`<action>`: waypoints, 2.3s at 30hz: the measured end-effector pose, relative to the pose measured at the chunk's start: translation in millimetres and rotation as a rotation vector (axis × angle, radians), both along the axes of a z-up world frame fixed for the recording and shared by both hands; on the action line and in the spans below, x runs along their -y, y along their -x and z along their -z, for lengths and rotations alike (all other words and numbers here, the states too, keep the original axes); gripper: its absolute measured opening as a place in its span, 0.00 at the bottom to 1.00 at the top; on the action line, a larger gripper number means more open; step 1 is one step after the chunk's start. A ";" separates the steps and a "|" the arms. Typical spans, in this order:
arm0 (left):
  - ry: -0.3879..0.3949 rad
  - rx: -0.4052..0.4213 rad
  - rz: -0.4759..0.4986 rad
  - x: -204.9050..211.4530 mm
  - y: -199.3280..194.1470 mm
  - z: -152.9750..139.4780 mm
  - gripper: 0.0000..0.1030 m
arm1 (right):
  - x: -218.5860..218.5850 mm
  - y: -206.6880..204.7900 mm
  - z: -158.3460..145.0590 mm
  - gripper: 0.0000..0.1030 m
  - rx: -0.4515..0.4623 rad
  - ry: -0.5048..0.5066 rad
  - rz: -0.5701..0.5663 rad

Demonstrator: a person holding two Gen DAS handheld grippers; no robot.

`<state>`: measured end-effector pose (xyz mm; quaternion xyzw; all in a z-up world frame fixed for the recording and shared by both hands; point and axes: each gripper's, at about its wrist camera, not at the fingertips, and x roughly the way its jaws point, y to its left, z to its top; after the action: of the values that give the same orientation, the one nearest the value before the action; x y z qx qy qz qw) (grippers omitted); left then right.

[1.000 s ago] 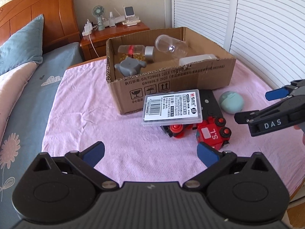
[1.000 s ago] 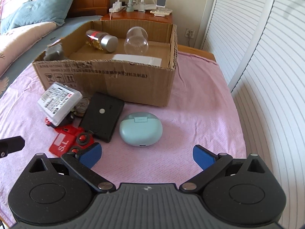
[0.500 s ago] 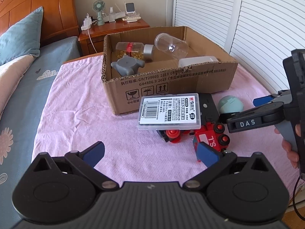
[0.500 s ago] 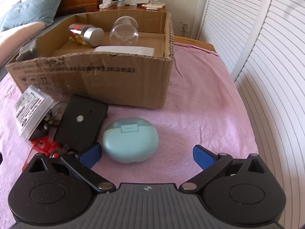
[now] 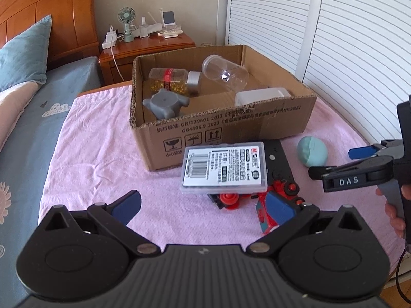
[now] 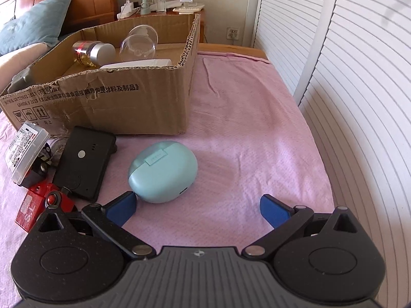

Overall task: Organize rigid objects
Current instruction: 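Close the left tool on the white M&G card package while the right tool approaches the teal case, then lift the card package with the left tool while the right tool grasps the teal round case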

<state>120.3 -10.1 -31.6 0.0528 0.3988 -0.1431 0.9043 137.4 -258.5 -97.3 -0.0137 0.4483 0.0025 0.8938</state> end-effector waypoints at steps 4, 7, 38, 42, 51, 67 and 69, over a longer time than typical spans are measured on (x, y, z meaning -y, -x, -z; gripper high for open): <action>0.003 0.022 0.023 2.3 -8.4 -0.6 0.99 | 0.3 0.0 -0.2 1.00 0.004 -0.001 -0.003; 0.039 0.016 0.048 2.4 -17.9 0.8 0.99 | 0.0 0.2 -0.1 1.00 0.006 -0.001 -0.003; 0.097 -0.055 0.094 10.1 -52.1 24.4 0.88 | 0.8 4.6 3.1 1.00 0.035 -0.002 -0.012; 0.087 -0.045 0.068 2.0 -46.0 21.3 0.88 | 0.7 4.4 3.2 1.00 0.035 -0.002 -0.010; 0.065 -0.076 -0.022 -39.0 -18.2 19.4 0.88 | -1.4 7.1 2.1 1.00 0.040 0.000 -0.001; -0.023 -0.110 -0.101 -40.3 -5.6 51.6 0.99 | -5.3 -7.1 -20.9 1.00 0.069 -0.051 0.030; -0.024 -0.110 -0.101 -40.0 -6.2 51.9 0.99 | -11.2 -17.7 -16.6 1.00 0.069 -0.043 0.035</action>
<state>126.4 30.0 -83.6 0.0354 0.4517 -0.0950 0.8864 155.1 -247.3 -80.7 0.0132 0.4171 -0.0040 0.9088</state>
